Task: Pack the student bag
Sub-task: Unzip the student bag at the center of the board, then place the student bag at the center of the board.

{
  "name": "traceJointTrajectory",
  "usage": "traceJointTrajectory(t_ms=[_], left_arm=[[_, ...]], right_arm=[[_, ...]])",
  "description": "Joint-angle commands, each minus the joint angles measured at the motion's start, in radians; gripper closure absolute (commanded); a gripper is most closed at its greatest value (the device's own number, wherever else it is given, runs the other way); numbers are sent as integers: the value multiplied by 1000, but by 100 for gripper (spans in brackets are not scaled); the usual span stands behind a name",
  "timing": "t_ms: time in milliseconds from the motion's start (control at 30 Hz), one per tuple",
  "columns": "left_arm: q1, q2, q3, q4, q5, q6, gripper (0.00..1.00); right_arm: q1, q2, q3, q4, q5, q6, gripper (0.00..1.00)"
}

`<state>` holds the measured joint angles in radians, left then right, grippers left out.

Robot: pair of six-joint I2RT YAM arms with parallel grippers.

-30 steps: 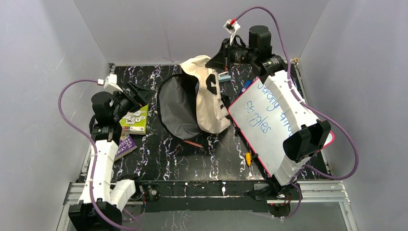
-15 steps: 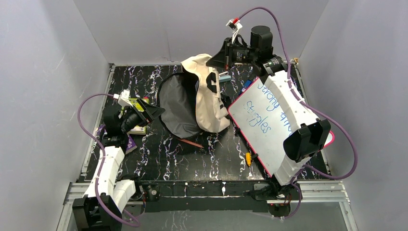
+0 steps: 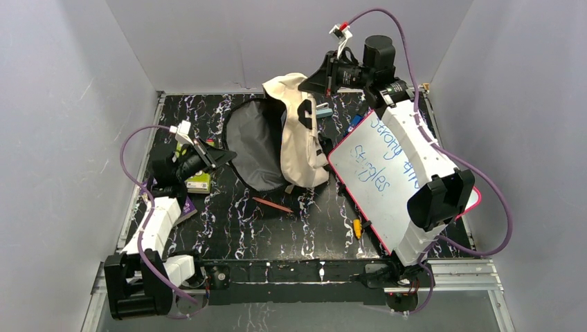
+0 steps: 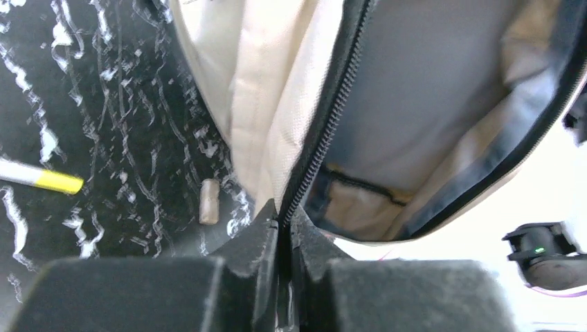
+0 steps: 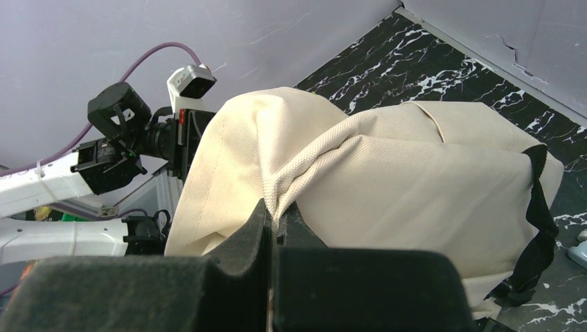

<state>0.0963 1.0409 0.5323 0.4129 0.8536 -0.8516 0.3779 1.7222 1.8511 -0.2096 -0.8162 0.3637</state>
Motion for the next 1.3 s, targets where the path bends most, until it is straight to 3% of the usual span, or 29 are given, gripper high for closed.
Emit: traceJointTrajectory(t_ms=[0,167,500,633,867,967,1067,1133,1200,1267], left_arm=[[-2,57,140,87,54,-11,100],[-1,135,345,51,27,7,100],[3,324,839,-173,-142,96,100],[2,428,969,-197,-142,120,100],[3,601,1047,-200,-71,157,100],[-14,659,1041,-191,-14,157,100],[-46,686,1036,-216,-6,186,100],[-69,692,1025,-223,-12,199,100],[-82,695,1010,-224,-20,209,100],[-126,700,991,-224,-26,218,100]], right_arm=[[-12,27,125,157,-33,29,100],[-39,121,263,190,-30,74,100],[-62,310,432,469,-49,363,100],[-70,302,315,485,36,319,96],[-109,291,-96,540,121,256,89],[-129,329,-173,490,138,221,81],[-139,338,-186,412,181,172,66],[-144,320,-182,361,228,128,54],[-148,292,-166,307,283,82,32],[-149,260,-136,242,336,30,22]])
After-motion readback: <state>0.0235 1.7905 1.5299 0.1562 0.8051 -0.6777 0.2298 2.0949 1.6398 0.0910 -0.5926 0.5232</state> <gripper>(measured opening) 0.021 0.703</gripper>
